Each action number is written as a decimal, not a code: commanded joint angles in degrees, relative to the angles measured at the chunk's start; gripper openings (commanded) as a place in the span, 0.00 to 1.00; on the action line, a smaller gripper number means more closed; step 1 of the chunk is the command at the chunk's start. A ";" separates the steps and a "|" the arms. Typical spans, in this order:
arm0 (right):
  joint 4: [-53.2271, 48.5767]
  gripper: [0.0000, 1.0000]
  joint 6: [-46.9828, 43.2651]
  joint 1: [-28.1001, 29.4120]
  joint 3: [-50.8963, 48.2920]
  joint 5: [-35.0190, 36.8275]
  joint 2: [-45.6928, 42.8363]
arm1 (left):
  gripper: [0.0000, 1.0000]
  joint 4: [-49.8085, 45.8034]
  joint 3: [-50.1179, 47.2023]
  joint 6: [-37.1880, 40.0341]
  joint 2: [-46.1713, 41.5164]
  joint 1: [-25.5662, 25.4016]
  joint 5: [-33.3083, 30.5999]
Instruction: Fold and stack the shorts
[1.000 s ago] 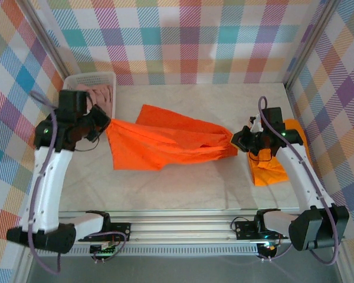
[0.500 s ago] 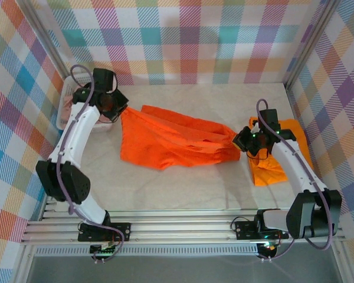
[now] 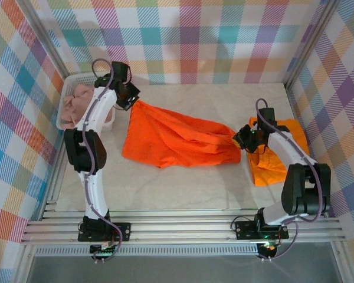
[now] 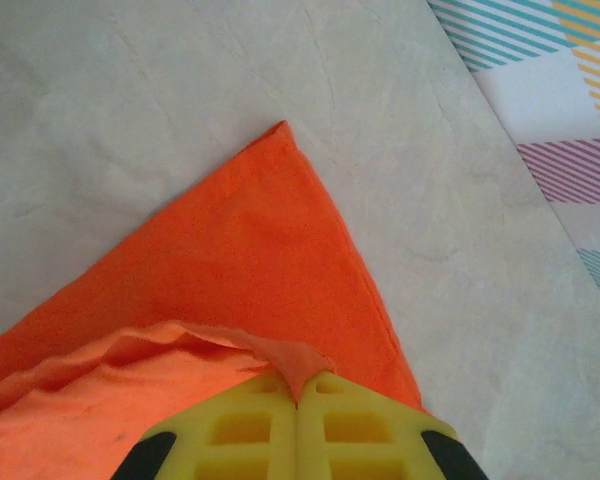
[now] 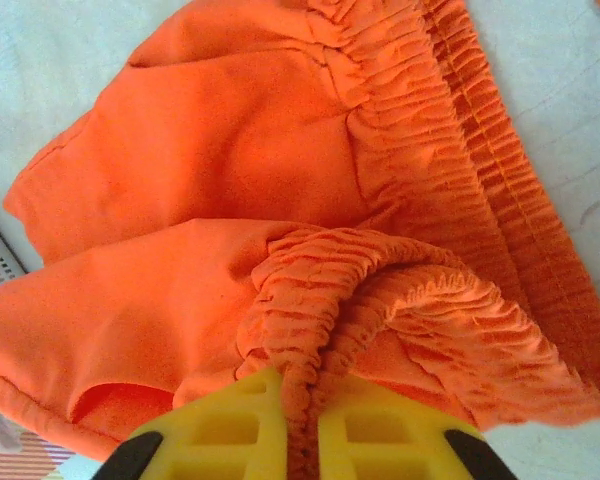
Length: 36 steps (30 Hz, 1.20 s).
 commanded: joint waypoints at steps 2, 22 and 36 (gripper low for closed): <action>4.32 0.23 3.46 -2.20 1.90 -3.95 4.16 | 0.23 2.97 8.59 -0.63 6.49 0.68 2.07; 2.94 0.96 -2.01 7.86 18.23 -9.44 7.60 | 1.00 28.75 -37.45 -1.16 -25.02 -6.94 7.60; -1.39 0.96 -5.52 7.99 32.78 -7.83 31.25 | 1.00 44.34 -59.92 -5.67 -21.39 -9.43 6.58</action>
